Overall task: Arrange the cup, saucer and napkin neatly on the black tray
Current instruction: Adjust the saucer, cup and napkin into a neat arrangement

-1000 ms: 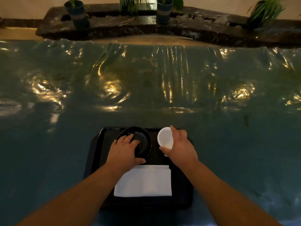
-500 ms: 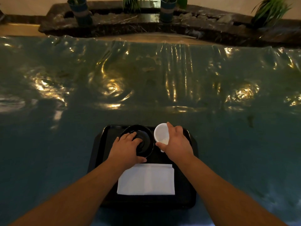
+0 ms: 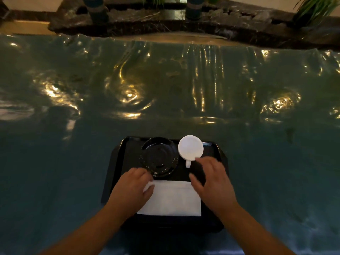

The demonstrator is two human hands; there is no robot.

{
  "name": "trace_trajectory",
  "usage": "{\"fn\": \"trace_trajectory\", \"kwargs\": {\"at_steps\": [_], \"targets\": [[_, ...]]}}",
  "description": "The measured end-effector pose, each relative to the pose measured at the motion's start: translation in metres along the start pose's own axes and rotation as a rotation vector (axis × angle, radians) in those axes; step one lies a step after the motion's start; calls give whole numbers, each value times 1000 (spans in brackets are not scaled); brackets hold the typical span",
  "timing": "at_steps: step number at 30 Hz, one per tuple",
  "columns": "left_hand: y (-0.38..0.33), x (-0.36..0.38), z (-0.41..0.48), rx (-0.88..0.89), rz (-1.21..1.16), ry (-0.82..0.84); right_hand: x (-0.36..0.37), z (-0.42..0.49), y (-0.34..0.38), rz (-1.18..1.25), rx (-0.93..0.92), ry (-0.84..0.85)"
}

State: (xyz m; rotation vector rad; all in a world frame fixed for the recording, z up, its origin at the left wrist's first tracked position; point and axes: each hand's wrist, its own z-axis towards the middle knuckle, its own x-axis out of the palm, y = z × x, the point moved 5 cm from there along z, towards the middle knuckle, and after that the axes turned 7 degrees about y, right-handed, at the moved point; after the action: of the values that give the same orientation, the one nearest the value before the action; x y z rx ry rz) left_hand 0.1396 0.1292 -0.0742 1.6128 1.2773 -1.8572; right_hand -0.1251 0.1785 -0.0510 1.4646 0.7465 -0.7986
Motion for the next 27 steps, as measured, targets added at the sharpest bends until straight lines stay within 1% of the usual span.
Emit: {"fn": "trace_trajectory", "kwargs": {"at_steps": [3, 5, 7, 11, 18, 23, 27], "targets": [[-4, 25, -28, 135, 97, 124, 28, -31, 5, -110, -136, 204], [-1, 35, -38, 125, 153, 186, 44, -43, 1, -181, -156, 332], [3, 38, -42, 87, 140, 202, 53, -50, -4, -253, -165, 405], [4, 37, -43, 64, 143, 222, 59, -54, -5, -359, -188, 421], [8, 31, -41, 40, 142, 205, 60, -45, 2, -372, -172, 442], [17, 26, -37, 16, 147, 245, 64, -36, 5, -334, -154, 462], [22, 24, -34, -5, 164, 252, 66, -30, 8, -354, -165, 451]]}}
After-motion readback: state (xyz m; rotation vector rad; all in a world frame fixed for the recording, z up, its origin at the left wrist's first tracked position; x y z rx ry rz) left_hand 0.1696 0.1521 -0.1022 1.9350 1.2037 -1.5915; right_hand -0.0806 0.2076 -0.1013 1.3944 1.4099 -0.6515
